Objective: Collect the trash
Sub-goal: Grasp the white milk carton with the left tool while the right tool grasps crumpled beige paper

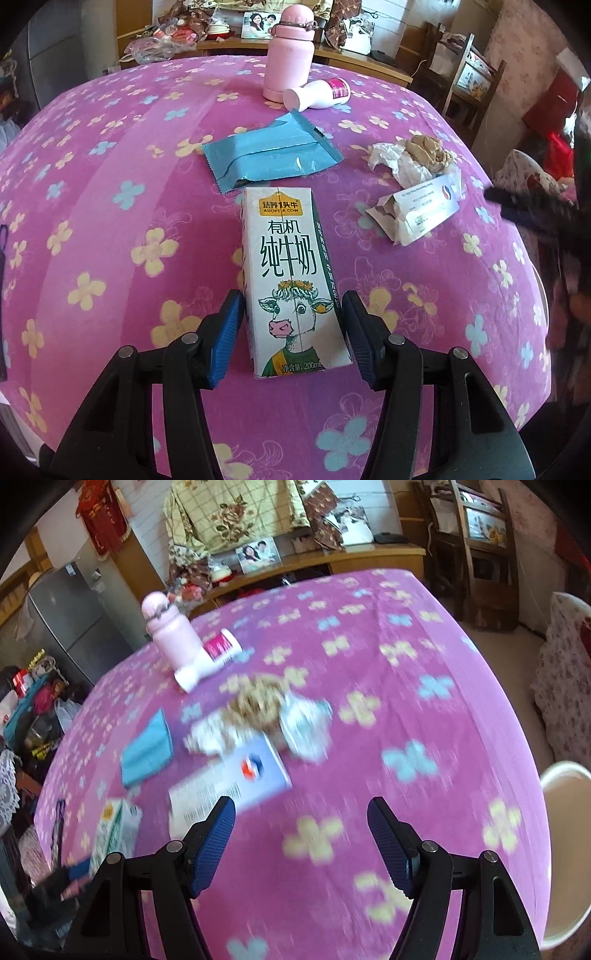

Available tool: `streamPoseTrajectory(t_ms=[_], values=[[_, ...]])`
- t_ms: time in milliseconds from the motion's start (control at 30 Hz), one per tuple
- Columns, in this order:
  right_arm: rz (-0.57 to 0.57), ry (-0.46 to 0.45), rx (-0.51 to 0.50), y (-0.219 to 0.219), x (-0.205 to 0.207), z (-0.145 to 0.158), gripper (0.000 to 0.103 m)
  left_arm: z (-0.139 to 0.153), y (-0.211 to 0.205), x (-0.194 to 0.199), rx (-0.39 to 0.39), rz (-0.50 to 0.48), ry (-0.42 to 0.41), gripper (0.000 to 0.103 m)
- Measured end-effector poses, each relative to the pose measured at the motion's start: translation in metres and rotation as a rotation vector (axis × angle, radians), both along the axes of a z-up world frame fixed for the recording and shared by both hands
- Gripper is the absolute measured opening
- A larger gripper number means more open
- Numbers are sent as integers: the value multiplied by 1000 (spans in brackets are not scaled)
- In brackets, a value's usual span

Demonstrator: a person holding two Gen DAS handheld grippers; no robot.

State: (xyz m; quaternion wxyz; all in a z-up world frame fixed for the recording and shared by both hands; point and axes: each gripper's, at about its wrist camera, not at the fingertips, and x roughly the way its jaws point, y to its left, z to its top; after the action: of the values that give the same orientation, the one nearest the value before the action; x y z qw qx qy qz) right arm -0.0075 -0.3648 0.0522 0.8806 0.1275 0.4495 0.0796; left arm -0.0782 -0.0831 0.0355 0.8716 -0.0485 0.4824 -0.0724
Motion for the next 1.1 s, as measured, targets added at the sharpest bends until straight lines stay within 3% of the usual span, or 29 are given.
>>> streamPoseTrajectory(t_ms=[167,367,467,533,633,867,1100], values=[[41,-22,-16,12,45,12,68,-1,2,10,-6,-11,8,55],[97,38,-29,28,99,3,63,-1,4,17,-30,-28,13,55],[124,88,-49,38,118,-15,51,-1,5,18,-67,-46,17,57],[130,96,-67,39,121,-20,38,0,5,18,-83,-56,16,59],[132,57,-31,36,115,-11,20,1,6,16,-101,-68,10,63],[163,-14,26,27,84,23,18,5,7,15,-131,-57,14,64],[214,-49,75,22,25,44,18,10,2,23,-55,-24,-17,64]])
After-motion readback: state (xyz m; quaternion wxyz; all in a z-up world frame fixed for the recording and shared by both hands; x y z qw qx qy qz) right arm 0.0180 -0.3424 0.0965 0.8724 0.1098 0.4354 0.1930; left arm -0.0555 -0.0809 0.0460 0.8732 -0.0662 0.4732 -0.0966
